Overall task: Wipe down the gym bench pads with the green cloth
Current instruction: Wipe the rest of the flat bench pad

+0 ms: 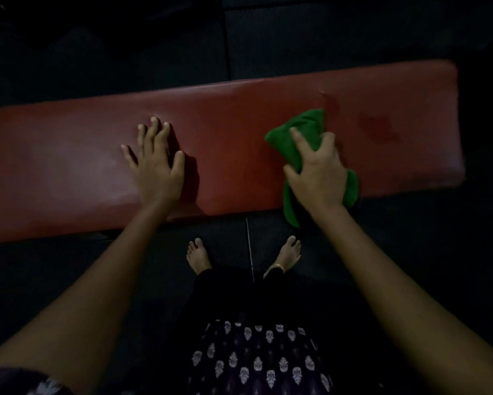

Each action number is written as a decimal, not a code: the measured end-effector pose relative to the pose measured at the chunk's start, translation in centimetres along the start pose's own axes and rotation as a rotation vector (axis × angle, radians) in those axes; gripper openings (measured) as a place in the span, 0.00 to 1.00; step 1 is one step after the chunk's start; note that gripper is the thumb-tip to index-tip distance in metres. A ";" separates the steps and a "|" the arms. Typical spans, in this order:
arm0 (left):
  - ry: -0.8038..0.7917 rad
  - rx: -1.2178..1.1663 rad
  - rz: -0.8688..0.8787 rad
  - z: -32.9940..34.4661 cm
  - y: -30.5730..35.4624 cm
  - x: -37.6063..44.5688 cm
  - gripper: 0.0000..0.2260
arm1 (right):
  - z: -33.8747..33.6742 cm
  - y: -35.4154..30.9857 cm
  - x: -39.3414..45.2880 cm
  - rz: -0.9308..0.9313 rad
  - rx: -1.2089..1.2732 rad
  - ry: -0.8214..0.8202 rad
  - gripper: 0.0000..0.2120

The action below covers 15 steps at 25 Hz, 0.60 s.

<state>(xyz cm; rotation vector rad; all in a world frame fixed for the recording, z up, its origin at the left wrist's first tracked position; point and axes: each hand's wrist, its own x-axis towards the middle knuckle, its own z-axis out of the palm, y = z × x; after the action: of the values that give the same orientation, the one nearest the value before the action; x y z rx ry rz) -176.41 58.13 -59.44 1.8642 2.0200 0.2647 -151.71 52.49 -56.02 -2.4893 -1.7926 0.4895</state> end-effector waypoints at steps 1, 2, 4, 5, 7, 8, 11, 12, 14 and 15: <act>0.012 -0.072 -0.057 -0.5 0.7 0.1 0.22 | 0.2 -0.1 -0.4 -0.189 -0.032 -0.034 0.30; 0.033 -0.132 -0.113 -1.0 1.8 0.3 0.21 | 0.0 0.8 -0.2 -0.348 -0.076 -0.067 0.30; 0.052 -0.183 -0.128 -0.8 4.9 0.2 0.22 | -1.3 4.0 1.7 -0.379 -0.134 -0.070 0.29; 0.040 -0.191 -0.085 -0.1 7.0 0.0 0.23 | -2.0 5.5 3.0 -0.254 -0.125 -0.046 0.29; -0.003 -0.190 -0.009 2.4 10.6 -0.6 0.25 | -3.0 6.8 5.3 0.132 0.015 0.021 0.28; -0.013 -0.165 -0.008 3.8 11.9 -0.9 0.26 | -3.0 6.2 6.0 0.255 0.065 0.036 0.28; 0.041 0.000 -0.031 7.2 13.1 -1.7 0.29 | -2.3 2.4 6.6 -0.046 -0.024 0.009 0.28; 0.061 0.043 -0.031 7.5 13.1 -1.7 0.29 | -2.4 2.0 6.9 -0.227 -0.061 -0.031 0.28; 0.081 0.075 -0.035 7.8 13.0 -1.5 0.30 | -3.5 3.8 8.9 -0.353 -0.118 -0.071 0.28; 0.083 0.080 -0.038 7.8 13.1 -1.5 0.30 | -4.1 5.4 10.1 -0.270 -0.128 -0.059 0.27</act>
<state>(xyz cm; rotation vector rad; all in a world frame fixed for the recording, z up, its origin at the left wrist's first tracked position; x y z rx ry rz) -161.22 57.09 -61.31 1.8889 2.1488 0.2587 -142.75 60.67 -55.57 -2.2763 -2.2042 0.4493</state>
